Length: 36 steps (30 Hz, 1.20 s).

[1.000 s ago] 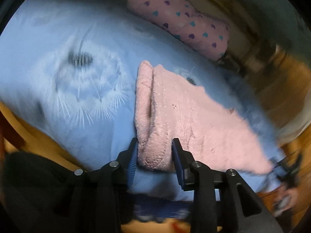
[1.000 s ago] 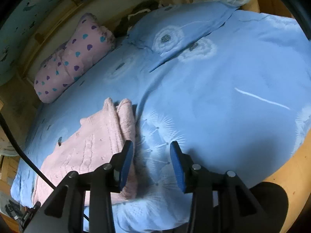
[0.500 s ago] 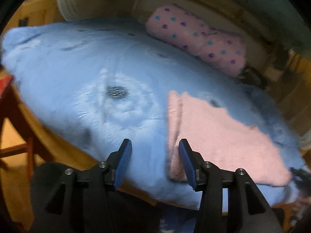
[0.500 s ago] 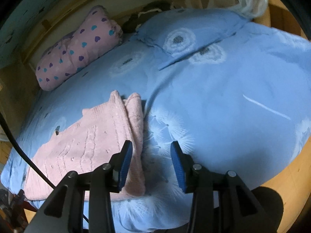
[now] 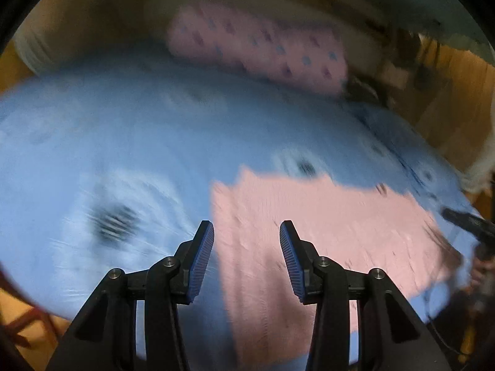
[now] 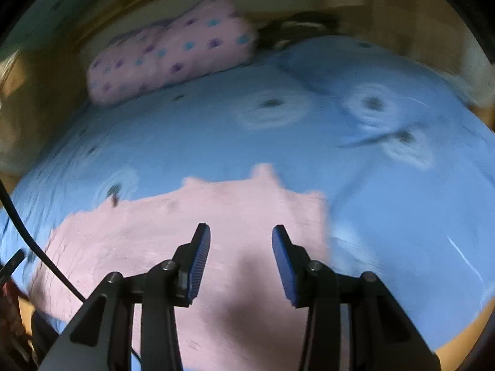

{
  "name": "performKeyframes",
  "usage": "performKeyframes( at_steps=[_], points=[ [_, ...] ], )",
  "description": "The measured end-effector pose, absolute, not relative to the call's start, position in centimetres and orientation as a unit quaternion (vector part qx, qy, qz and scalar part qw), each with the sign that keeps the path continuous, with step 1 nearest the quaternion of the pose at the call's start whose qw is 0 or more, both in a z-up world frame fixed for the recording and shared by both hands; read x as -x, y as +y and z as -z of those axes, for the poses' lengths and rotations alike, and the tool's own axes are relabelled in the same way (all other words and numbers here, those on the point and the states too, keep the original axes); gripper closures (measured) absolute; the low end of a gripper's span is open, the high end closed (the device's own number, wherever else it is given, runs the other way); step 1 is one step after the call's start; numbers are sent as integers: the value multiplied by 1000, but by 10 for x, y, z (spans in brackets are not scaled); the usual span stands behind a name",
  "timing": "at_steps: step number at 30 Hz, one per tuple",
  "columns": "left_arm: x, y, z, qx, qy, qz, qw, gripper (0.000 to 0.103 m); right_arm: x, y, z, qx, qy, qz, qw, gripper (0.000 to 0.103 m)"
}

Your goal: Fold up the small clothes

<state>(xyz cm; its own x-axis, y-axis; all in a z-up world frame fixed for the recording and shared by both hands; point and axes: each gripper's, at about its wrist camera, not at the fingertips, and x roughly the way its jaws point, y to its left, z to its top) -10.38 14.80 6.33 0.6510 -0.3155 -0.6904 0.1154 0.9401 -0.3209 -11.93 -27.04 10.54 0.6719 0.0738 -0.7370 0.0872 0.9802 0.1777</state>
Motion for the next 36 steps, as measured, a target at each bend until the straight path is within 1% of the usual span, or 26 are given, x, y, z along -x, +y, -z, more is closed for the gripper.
performKeyframes(
  at_steps=[1,2,3,5,6,8,10,12,13,14,15,16,17,18,20,22,23,25,26,28,29,31,33,35,36],
  points=[
    [96,149,-52,143,424,135,884,79,107,-256,-103,-86,412,-12,907,54],
    [89,151,-40,159,448,141,868,79,90,-238,-100,-72,422,-29,903,54],
    [83,155,-29,172,464,138,858,81,69,-217,-96,-60,436,-50,896,54],
    [85,163,-26,196,458,143,855,83,34,-179,-90,-44,458,-92,883,54],
    [88,166,-27,202,459,134,854,86,15,-153,-88,-32,471,-118,874,54],
    [94,170,-29,202,460,110,857,87,-16,-95,-83,-21,502,-174,847,54],
    [100,169,-27,193,465,82,860,87,-35,-48,-72,-45,540,-240,805,54],
    [107,166,-25,194,461,66,864,87,-49,-5,-44,-96,605,-279,740,54],
    [109,163,-28,191,465,57,863,87,-49,8,-34,-104,616,-288,726,52],
    [112,160,-30,187,467,48,863,87,-48,22,-27,-89,610,-289,732,49],
    [117,159,-32,183,461,42,867,87,-43,33,-26,-62,584,-291,755,38],
    [127,159,-33,179,442,36,878,87,-37,42,-27,-37,554,-303,775,16],
    [134,159,-33,177,429,34,885,87,-32,52,-25,-20,532,-331,779,3],
    [146,160,-35,177,406,34,896,87,-28,61,-23,-3,525,-350,776,0],
    [166,164,-44,189,374,44,907,85,-20,80,-23,70,514,-327,790,0],
    [185,175,-51,238,340,73,907,76,-11,95,-24,126,513,-306,792,0],
    [190,181,-50,263,330,83,903,72,-11,98,-25,132,518,-297,791,0],
    [194,196,-37,325,326,93,883,56,-17,96,-27,111,543,-287,782,0],
    [191,205,-24,360,338,97,864,54,-22,91,-28,90,558,-282,775,0],
    [188,209,-8,392,341,106,848,54,-35,81,-32,57,588,-264,763,0],
    [188,209,-6,395,335,112,848,54,-39,77,-34,43,601,-252,757,0],
    [188,203,-7,370,336,122,858,49,-40,67,-40,21,618,-225,753,1],
    [186,195,-10,344,343,123,866,48,-41,59,-48,20,619,-203,759,1],
    [192,197,-11,367,340,129,856,48,-35,52,-55,34,614,-189,765,1],
    [197,202,-9,400,332,140,843,48,-33,50,-57,39,615,-188,765,1]
  ],
)
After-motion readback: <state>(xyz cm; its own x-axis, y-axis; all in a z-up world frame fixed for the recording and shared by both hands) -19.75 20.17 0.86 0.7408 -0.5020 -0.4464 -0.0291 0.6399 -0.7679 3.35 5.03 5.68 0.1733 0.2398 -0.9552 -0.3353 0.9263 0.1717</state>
